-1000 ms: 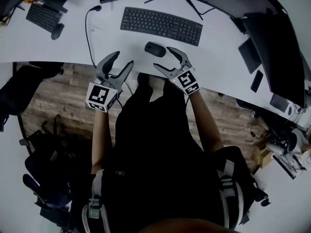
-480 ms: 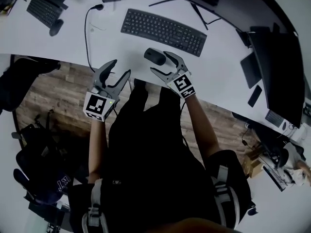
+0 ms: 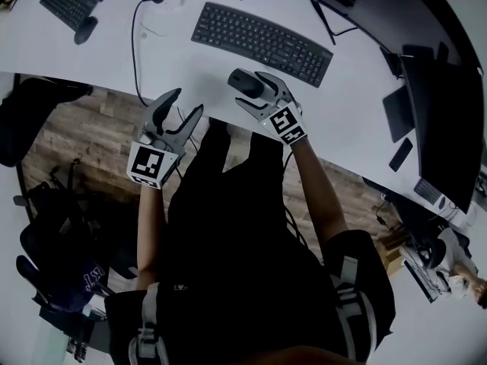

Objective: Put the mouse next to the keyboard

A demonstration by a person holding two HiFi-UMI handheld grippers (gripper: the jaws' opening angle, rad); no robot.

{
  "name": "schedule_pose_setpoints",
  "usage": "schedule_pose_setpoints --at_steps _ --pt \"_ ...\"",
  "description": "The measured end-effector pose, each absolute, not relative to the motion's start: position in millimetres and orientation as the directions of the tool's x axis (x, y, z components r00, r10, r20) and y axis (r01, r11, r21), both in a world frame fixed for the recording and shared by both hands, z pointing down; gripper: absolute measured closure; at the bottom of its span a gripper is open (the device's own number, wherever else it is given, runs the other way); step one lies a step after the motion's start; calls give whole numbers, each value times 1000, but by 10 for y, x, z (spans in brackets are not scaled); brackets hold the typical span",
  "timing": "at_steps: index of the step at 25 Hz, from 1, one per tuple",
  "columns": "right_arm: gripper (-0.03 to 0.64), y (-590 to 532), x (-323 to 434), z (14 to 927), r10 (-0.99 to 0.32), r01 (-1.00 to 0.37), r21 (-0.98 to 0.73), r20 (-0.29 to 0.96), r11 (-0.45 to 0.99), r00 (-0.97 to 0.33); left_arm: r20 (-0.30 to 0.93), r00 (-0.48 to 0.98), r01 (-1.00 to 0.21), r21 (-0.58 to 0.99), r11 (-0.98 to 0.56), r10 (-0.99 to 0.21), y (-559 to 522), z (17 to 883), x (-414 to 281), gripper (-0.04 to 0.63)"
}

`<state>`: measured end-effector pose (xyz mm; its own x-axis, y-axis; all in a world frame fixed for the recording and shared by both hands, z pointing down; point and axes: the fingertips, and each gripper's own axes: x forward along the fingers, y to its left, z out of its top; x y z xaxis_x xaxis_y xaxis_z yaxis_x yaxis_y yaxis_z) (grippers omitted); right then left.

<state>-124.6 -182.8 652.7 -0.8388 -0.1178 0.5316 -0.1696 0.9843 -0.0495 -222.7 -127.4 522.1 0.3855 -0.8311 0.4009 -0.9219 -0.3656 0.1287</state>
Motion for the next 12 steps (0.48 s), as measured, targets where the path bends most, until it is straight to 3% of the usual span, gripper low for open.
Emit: schedule_pose_setpoints --at_steps 12 --pt "261 -1874 -1353 6846 -56 -107 -55 575 993 -816 410 354 -935 145 -323 -841 -1318 5325 -2291 368"
